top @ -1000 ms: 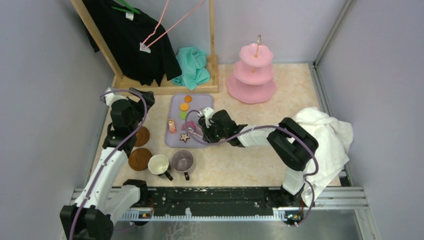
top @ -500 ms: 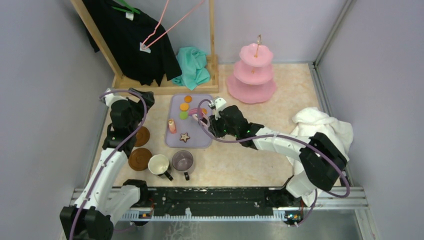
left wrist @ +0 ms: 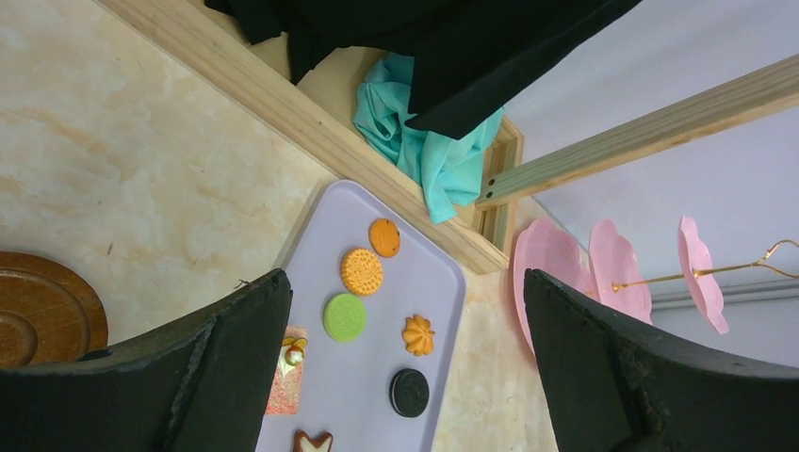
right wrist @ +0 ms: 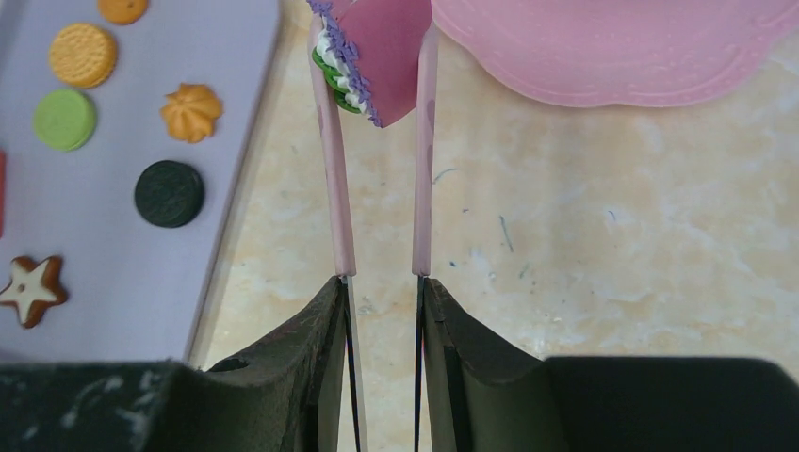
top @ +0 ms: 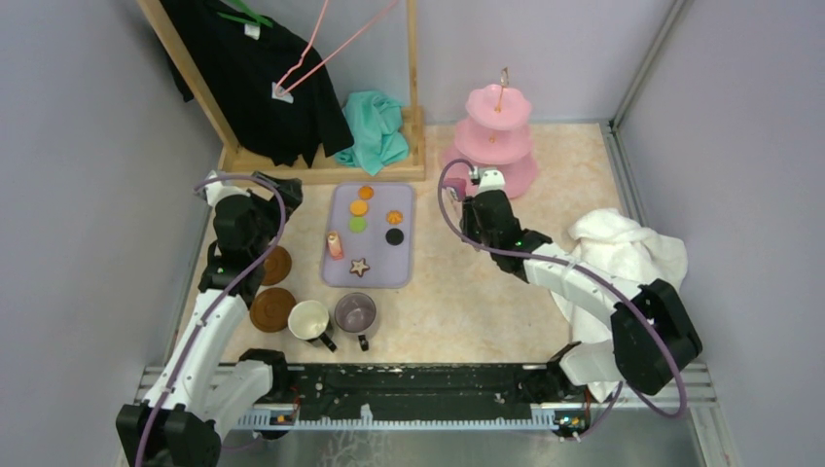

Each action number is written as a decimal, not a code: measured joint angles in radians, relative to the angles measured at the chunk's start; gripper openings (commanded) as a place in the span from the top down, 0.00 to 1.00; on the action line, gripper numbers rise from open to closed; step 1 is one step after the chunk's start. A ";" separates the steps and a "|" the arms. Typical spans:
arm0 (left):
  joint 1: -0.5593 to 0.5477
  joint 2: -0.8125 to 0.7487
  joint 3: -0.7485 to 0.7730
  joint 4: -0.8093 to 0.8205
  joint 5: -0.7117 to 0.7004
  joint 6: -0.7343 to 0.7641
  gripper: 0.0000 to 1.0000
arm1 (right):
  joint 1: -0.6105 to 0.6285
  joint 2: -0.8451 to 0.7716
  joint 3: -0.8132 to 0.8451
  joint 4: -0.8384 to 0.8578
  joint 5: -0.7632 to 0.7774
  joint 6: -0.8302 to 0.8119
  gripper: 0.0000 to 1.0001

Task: Serve the afternoon tea
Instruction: Place the desert on the desert table, then adjust the clamp at the center of the board.

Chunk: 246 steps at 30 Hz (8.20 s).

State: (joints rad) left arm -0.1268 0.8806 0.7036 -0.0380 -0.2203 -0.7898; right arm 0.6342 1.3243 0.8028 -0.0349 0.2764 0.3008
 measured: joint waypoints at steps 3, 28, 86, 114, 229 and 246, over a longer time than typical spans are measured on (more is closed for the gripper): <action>0.000 0.000 0.000 0.000 0.006 0.000 0.02 | -0.038 0.000 -0.003 -0.018 0.015 0.011 0.94; 0.000 -0.011 0.000 -0.008 0.012 0.001 0.02 | -0.370 0.219 0.053 -0.009 -0.080 0.020 0.94; 0.000 0.101 -0.014 0.092 -0.013 -0.048 0.09 | -0.533 0.732 0.527 0.200 -0.254 -0.063 0.51; -0.002 0.099 -0.019 0.091 -0.003 -0.057 0.09 | -0.533 0.745 0.580 0.120 -0.266 -0.074 0.50; -0.002 -0.122 -0.029 -0.035 0.048 -0.089 0.08 | -0.387 0.299 0.116 0.151 -0.054 -0.117 0.79; -0.002 -0.095 -0.029 -0.034 0.047 -0.088 0.08 | -0.400 0.420 0.191 0.205 -0.006 -0.117 0.87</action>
State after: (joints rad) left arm -0.1287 0.7853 0.6743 -0.0715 -0.1730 -0.8780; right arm 0.2340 1.7443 0.9936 0.1699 0.2703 0.1837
